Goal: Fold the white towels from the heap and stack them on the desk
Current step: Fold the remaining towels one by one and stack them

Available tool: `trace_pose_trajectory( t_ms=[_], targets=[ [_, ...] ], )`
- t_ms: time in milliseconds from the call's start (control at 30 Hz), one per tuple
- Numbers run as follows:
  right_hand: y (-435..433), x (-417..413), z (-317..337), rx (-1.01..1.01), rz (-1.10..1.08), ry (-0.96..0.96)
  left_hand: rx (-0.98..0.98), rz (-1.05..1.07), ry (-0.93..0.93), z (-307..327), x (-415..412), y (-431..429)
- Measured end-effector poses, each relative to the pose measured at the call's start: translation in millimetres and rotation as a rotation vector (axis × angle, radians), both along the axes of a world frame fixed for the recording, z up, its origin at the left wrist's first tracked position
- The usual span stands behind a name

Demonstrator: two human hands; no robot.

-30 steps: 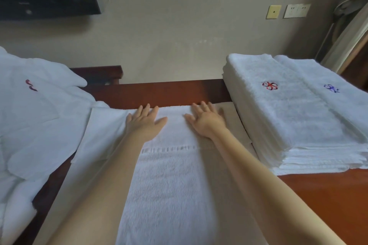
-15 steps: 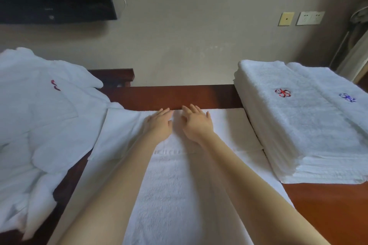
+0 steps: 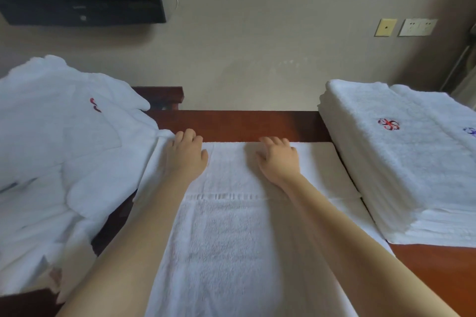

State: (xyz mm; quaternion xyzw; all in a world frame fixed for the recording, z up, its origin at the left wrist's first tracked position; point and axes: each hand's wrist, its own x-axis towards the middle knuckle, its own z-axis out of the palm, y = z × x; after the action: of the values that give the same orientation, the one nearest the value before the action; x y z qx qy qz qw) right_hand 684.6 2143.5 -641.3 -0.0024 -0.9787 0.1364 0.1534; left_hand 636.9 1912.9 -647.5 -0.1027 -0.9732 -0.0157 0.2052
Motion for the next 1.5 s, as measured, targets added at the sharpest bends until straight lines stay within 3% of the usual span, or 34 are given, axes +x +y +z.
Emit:
trace_pose_trajectory(
  t_ms=[100,267,467,567,700,933,1100,1500],
  targets=[
    [31,-7,13,0.002,-0.098,0.030,0.110,0.008,-0.105,14,-9,8],
    [70,-18,22,0.025,-0.189,-0.279,0.000,0.209,-0.459,23,-35,4],
    [83,-26,29,-0.019,-0.198,-0.273,-0.063,0.233,-0.469,32,-43,-12],
    [88,-26,38,-0.026,-0.193,-0.261,0.041,0.250,-0.482,40,-40,-12],
    [89,-26,63,-0.095,-0.225,-0.120,0.260,0.231,-0.372,64,-39,-14],
    [84,-21,106,-0.121,-0.212,0.215,0.278,0.193,-0.072,116,-27,-12],
    [83,3,111,-0.222,-0.196,0.255,0.240,0.141,0.010,120,2,-16],
    [63,133,88,-0.396,-0.145,0.377,0.484,0.032,0.134,84,123,-35]
  ],
)
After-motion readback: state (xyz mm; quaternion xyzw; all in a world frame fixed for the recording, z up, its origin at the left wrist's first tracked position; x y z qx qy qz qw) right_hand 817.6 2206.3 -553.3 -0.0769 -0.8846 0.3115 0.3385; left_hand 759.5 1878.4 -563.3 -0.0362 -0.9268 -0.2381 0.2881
